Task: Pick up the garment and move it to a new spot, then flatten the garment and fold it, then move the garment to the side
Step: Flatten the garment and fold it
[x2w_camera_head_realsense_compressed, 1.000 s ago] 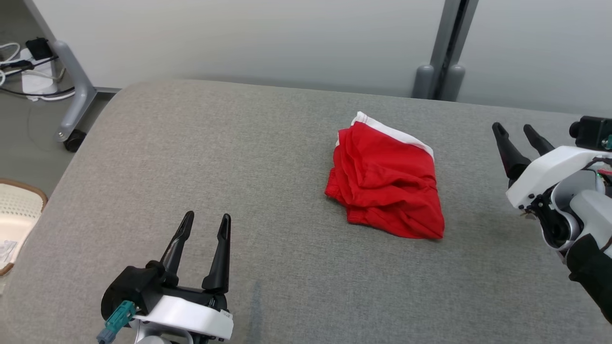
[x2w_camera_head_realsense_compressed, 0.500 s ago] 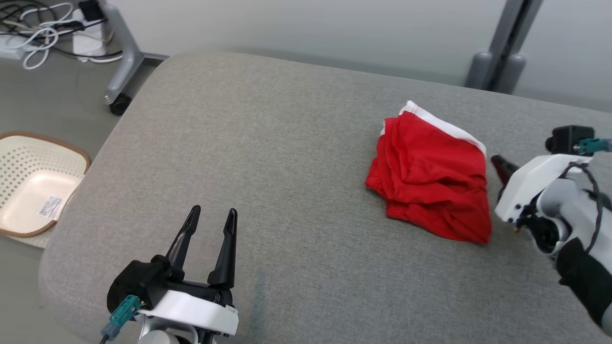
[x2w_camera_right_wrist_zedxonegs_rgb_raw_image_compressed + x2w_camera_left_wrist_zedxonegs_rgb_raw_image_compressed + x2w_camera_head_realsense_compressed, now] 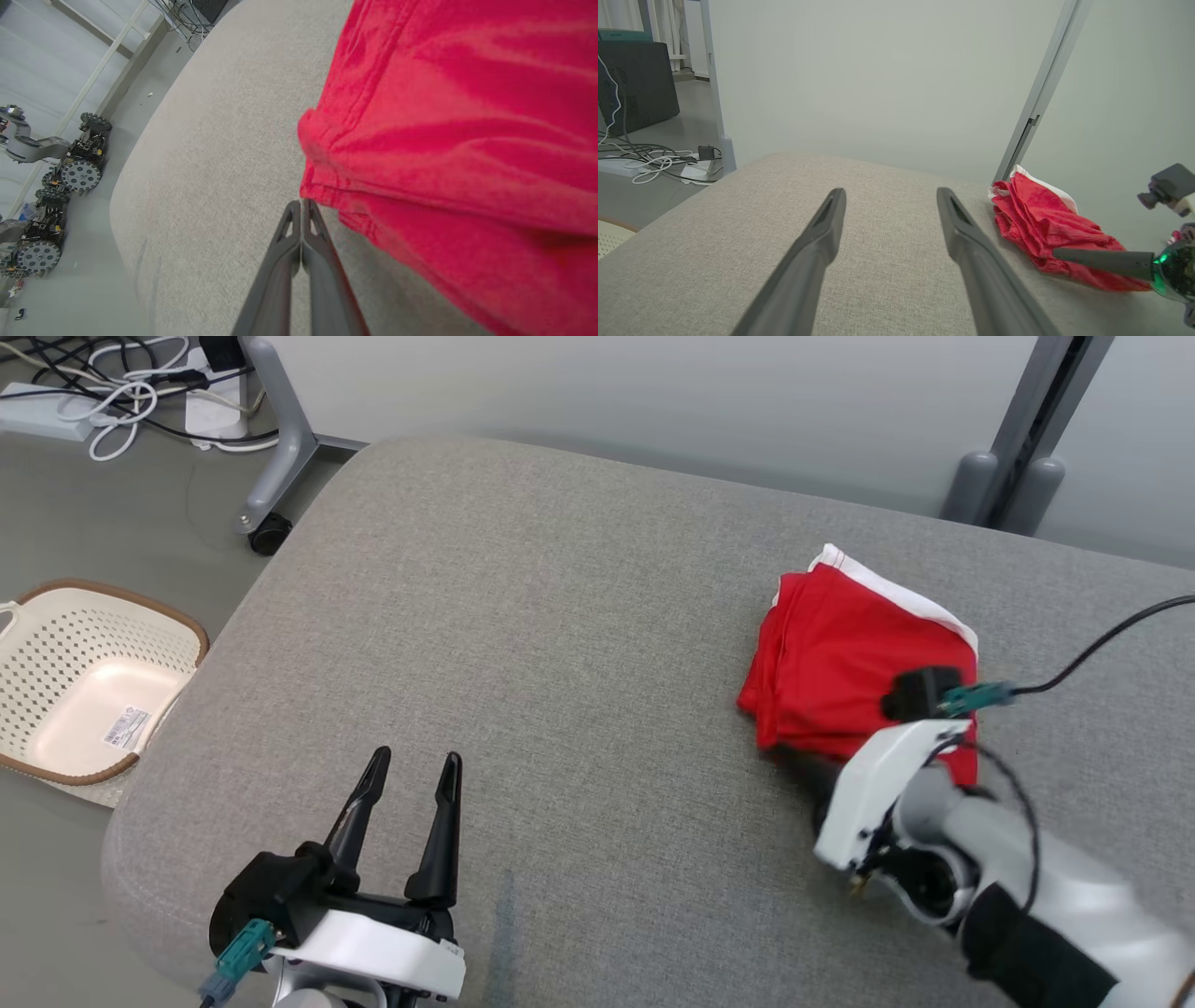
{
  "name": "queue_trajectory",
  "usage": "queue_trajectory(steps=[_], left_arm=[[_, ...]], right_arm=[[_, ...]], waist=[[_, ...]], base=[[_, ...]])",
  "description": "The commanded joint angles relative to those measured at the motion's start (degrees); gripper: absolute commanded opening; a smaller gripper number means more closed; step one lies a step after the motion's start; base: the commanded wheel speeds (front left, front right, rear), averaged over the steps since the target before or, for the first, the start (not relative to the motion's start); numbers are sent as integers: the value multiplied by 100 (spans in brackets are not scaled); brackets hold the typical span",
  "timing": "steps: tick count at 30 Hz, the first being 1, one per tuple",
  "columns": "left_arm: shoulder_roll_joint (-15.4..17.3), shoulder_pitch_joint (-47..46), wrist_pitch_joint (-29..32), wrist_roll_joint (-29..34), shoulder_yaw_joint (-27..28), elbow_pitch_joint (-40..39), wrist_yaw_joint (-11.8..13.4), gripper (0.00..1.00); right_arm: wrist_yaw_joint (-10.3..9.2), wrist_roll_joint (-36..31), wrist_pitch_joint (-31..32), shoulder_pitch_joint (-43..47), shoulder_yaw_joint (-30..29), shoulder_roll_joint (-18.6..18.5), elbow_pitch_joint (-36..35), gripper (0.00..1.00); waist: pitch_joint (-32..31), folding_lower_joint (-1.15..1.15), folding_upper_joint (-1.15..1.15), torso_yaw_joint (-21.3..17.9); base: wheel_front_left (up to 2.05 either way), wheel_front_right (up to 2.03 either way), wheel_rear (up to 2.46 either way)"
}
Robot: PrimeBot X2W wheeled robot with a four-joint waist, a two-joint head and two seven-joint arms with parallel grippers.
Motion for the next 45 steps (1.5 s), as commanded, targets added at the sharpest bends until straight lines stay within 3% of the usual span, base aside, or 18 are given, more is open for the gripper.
queue_trajectory(steps=[1, 8, 15, 17, 18, 26, 31, 37, 45], left_arm=[[16, 2, -8, -22, 24, 6, 25, 100], [15, -7, -8, 20, 75, 12, 18, 100], [17, 154, -8, 98, 227, -23, 8, 100], [17, 179, -8, 129, 284, -28, 2, 100], [19, 184, -8, 136, 321, -36, -4, 100], [43, 283, -8, 252, 680, -165, -12, 100], [72, 362, -8, 335, 945, -305, 17, 100], [79, 423, -8, 443, 1136, -453, 73, 100], [52, 492, -8, 557, 1206, -550, 134, 100]], right_arm=[[1, 1, 38, 95, 82, 45, -82, 0], [1, 22, -285, 123, 471, 266, -726, 0], [1, -148, -1107, -96, 596, -88, -1269, 0], [1, -222, -1271, -149, 604, -217, -1346, 52], [1, -245, -1337, -174, 594, -278, -1372, 100], [1, -927, -1630, -246, 115, -813, -1493, 100], [1, -1958, -1625, 259, -1271, -866, -1558, 100], [1, -3081, -1626, 1099, -2695, -700, -1830, 100], [1, -4404, -1627, 2658, -4246, -97, -2578, 100]], waist=[[-14, 0, 0, -23], [-133, 0, 0, -197], [-387, 0, 0, -581], [-444, 0, 0, -710], [-469, 0, 0, -776], [-603, 0, 0, -1345], [-656, 0, 0, -1659], [-693, 0, 0, -1864], [-674, 0, 0, -1974]], base=[[0, 0, 0], [0, 0, 0], [0, 0, 0], [0, 0, 0], [0, 0, 0], [0, 0, 0], [0, 0, 0], [0, 0, 0], [0, 0, 0]])
